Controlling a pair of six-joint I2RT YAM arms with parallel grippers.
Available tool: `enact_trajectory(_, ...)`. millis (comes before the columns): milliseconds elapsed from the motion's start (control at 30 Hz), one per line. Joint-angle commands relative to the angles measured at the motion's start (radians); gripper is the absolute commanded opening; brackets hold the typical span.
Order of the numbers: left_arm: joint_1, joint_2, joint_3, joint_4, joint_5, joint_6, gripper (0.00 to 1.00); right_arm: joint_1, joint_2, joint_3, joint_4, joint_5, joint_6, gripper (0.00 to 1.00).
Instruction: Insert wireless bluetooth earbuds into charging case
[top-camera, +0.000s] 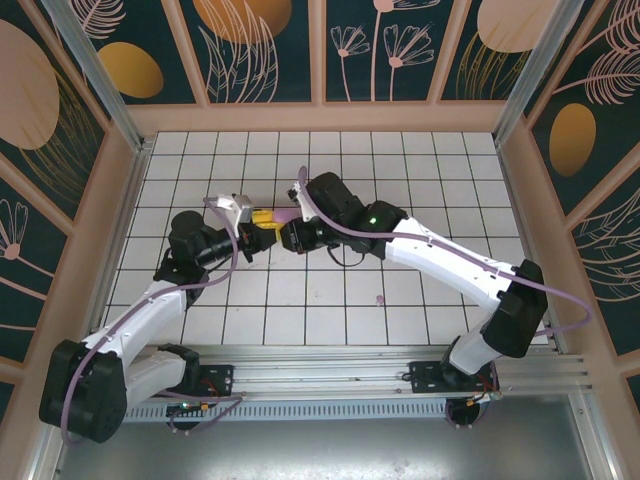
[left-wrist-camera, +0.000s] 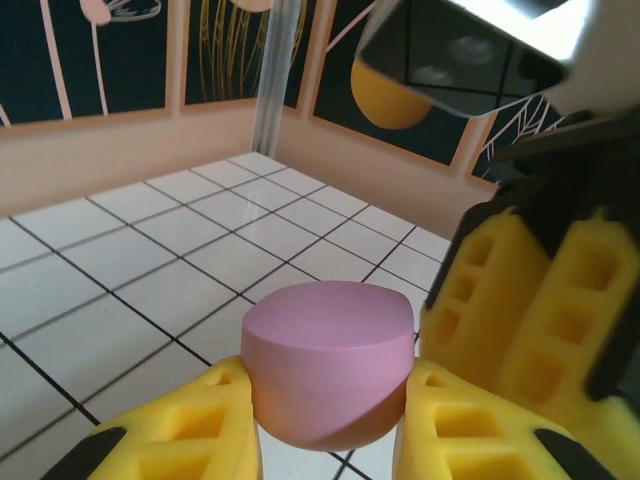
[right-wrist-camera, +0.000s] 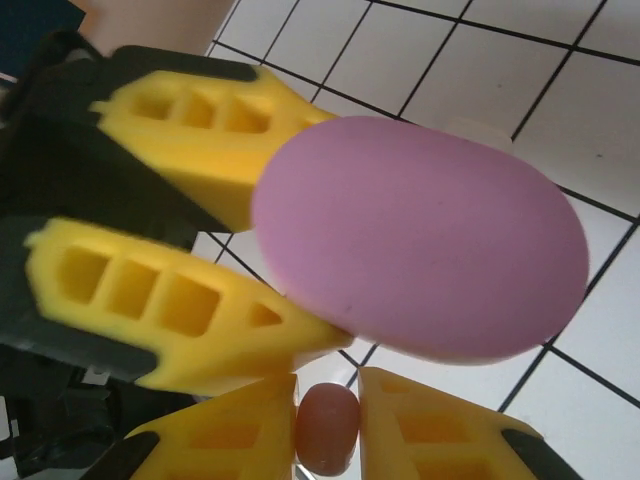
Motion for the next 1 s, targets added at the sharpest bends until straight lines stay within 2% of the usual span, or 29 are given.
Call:
enact_trajectory(0,-0.029,-0.006,0.029,0.075,0.075,0.037,0.00,-0.029,-0.016,0.018,-0.006,0.012,0.023,0.20)
enact_trajectory(367,-0.063,0.006,0.037,0.063,0.105,0.066,0.00,-0.099,-0.060,0.023,0.005,0.030,0.050,0.19)
enact_trajectory(967,-0.076,0.017,0.038,0.012,0.107,0.130,0.00,-0.121,-0.048,0.134,-0.036,0.014,0.042,0.20)
